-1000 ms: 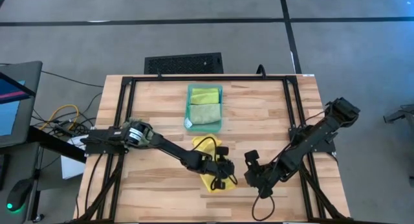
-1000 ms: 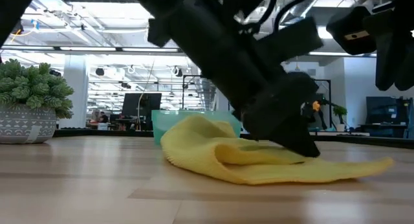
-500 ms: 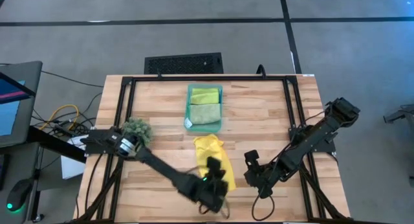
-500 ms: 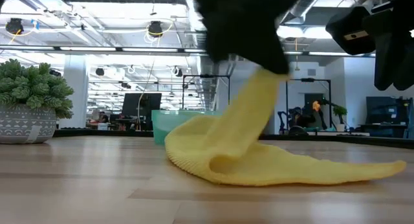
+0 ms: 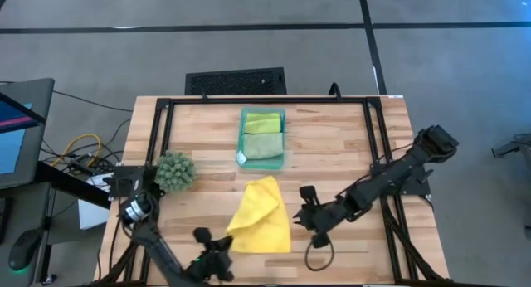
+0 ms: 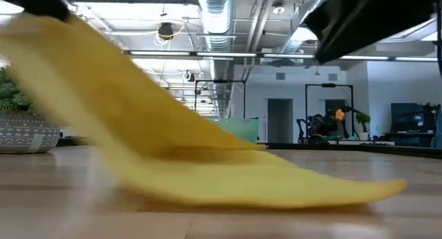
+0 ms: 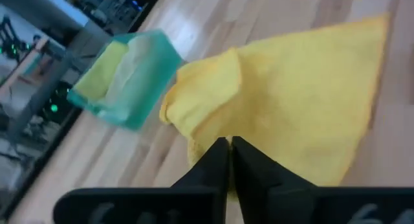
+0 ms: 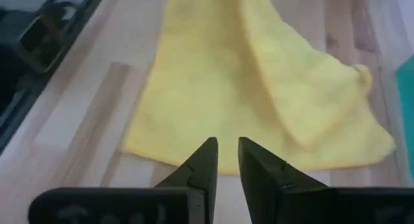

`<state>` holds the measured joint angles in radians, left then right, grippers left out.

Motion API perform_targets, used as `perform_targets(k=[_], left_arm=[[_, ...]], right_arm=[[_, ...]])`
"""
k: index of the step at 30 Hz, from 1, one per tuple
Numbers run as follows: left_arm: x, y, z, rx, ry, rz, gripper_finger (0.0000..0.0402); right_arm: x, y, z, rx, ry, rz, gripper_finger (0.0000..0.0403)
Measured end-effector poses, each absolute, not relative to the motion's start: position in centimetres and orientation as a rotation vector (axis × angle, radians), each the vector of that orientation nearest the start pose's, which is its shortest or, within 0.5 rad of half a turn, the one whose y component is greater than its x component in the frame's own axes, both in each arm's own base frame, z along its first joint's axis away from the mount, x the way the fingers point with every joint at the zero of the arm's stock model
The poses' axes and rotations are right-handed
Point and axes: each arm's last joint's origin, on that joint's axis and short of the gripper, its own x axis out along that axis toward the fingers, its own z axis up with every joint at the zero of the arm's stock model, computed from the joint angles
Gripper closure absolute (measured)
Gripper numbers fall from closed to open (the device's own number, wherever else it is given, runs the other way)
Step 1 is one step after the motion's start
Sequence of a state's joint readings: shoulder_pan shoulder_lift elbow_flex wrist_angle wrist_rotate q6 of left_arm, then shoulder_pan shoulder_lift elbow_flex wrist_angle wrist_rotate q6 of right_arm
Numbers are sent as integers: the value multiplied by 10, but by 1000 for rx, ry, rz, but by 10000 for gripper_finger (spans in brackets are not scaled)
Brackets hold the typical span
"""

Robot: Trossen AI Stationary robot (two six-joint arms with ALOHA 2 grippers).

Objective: Fold microfiber towels
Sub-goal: Fold the yellow microfiber cloth

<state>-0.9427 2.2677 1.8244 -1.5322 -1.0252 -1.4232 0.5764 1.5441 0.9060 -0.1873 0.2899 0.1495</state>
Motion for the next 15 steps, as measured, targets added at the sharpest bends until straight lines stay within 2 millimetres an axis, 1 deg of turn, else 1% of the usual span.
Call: perform_targets(k=[3,7,9,11,13,15], left_arm=[[242,-318,177,261,694,695,367],[234,-317,167,199,795,741,317],[234,-315,165,144,883,784,292],[237,-312,165,107,924,811,274],[243,-308,168,110,880,810,262],[253,-305,171,141,763,782,258]], right_arm=[[274,159,191,-207,773,202,317],[287,158,160,-251,832,240,317],[296,160,145,-262,839,280,317],[303,160,130,-277,850,302,317],[312,160,121,-276,849,298,317],[322,158,116,-259,856,278,317]])
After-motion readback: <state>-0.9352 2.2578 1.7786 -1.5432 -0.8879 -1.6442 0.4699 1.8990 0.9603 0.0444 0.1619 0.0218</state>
